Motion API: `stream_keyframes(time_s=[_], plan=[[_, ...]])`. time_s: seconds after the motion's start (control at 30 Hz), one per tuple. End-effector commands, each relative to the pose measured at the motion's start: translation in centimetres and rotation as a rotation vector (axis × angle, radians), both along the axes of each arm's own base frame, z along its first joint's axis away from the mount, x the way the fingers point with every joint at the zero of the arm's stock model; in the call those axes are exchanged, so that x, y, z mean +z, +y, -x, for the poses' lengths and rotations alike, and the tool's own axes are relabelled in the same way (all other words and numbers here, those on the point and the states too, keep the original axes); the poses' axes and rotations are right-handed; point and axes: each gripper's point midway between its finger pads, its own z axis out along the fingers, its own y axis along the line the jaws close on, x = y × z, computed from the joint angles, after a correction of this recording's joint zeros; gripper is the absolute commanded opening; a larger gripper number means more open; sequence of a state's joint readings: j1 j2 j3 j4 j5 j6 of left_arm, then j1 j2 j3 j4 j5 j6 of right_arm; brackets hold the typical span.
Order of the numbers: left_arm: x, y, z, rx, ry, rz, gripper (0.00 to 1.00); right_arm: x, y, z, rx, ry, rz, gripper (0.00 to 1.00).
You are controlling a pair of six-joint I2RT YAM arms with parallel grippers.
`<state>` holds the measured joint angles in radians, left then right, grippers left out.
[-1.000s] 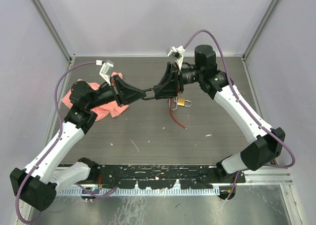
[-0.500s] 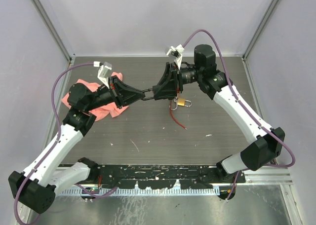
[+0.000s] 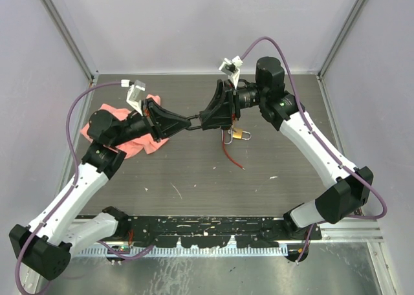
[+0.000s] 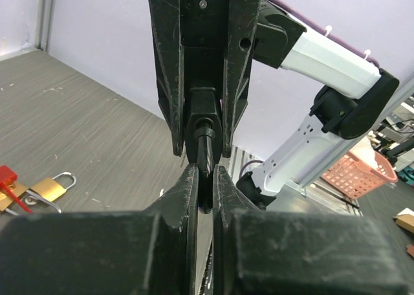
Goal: Lock with the key
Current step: Lock the lock.
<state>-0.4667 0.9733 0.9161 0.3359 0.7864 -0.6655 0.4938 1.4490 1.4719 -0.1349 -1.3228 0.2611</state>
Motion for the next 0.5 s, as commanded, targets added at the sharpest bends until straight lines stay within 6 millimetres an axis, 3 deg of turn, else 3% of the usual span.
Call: stream_keyframes(time_s=[0.0,0.2,0.47], plan=[[1.6,-1.2,1.3,-0.086,-0.012,0.046,0.0,3.1,1.0,1.6,0.058,-0.118,-0.079,0.01],[0.7,-1.6,0.8,-0.066,0.032,0.033,0.0,3.5,0.9,1.4,0.045,-0.111,-0.092,0.01],[0.0,-4.4,0.6,-0.04,-0.01,0.013,0.0,2.5,2.5,1.8,0.053,-0.098,-0.088,0.02]])
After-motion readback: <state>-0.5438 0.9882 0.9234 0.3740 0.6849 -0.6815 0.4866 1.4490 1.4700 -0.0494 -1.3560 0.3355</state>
